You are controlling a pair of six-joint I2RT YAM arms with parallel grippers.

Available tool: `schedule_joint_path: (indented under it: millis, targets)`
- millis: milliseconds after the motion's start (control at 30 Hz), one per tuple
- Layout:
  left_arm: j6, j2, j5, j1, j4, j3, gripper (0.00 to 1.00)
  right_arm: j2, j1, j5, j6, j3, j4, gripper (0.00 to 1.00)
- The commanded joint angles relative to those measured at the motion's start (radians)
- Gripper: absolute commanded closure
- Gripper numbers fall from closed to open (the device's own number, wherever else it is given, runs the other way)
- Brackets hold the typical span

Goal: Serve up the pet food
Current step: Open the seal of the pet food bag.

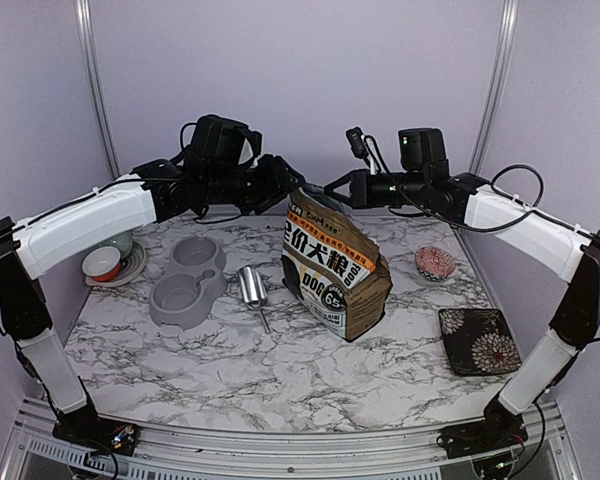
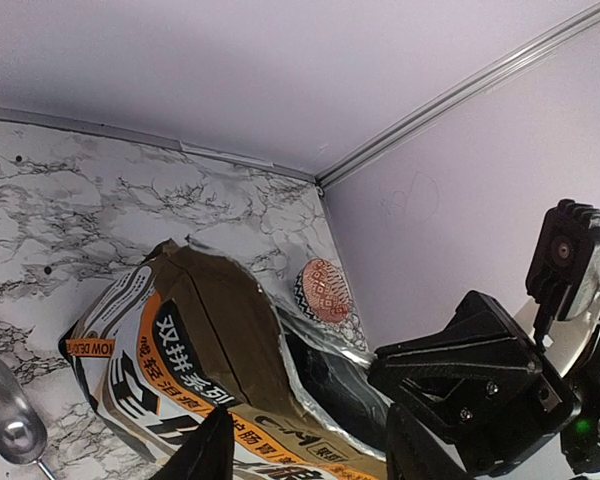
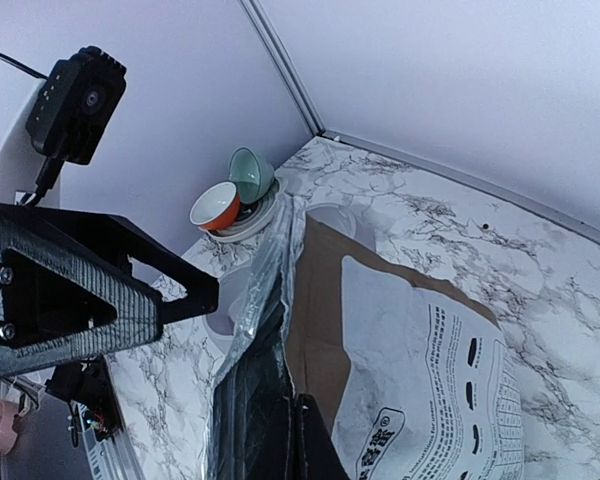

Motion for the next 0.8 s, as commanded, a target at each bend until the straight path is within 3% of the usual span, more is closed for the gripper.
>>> schedule_joint_path:
  millis: [0, 567, 767]
  targets:
    - [-0.015, 0.039, 0.04, -0.014, -0.003, 0.011, 0.48, -0.059, 0.004, -0.024, -0.007, 0.002, 0.037, 1.0]
    - [-0.027, 0.12, 0.02, -0.015, 0.025, 0.062, 0.64, -0.056, 0.015, -0.029, -0.046, -0.02, 0.026, 1.0]
    - [-0.038, 0.151, 0.03, -0.015, 0.025, 0.075, 0.65, -0.06, 0.02, -0.067, -0.028, -0.044, 0.062, 1.0]
